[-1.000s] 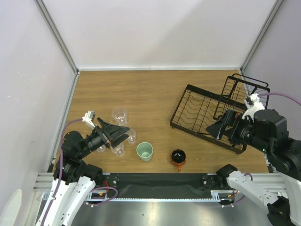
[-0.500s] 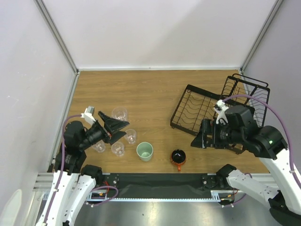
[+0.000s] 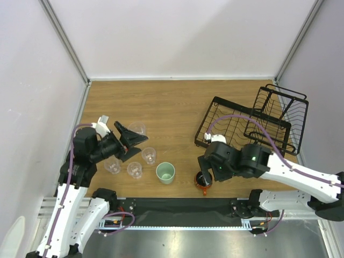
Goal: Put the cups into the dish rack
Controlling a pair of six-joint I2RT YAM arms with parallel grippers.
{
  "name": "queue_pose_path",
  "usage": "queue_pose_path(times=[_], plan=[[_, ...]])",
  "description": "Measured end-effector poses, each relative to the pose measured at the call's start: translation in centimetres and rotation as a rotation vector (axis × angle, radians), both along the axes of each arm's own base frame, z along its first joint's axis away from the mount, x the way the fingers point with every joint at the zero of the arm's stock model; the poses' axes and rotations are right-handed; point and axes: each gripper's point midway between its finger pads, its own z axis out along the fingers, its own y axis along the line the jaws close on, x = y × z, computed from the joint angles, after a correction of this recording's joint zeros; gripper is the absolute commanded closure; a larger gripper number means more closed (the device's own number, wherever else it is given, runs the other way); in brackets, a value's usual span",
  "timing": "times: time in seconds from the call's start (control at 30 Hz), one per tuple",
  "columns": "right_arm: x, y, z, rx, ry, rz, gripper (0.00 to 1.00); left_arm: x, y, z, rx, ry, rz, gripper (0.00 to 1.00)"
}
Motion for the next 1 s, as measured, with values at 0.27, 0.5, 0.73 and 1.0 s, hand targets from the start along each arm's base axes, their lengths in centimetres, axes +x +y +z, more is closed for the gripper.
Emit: queue_pose_path(times=[0.27,0.5,0.73,1.0], plan=[[1.7,-1.6,-5.8,-0.117,-0.023,-0.084,0.31,-0.6,0.3,1.6,0.061,-0.077,-0.033,0.11],[3.1,-1.6,-8.2,-0.105,-0.029,-0.155,0.42,-1.5,0.3,0.6,0.054,-0.071,-0.049,0.21],[3.9,-0.6,-10.3,-0.103,-0.019,-0.184,0.46,-1.9,-0.1,0.6,0.041,-0.064,-0.079,0.26],[3.9,-0.6,-13.0,-0.162,0.011,-0.193,0.49,-2.4,-0.1,0.9,0.033,-0.078,-0.088,0.23]])
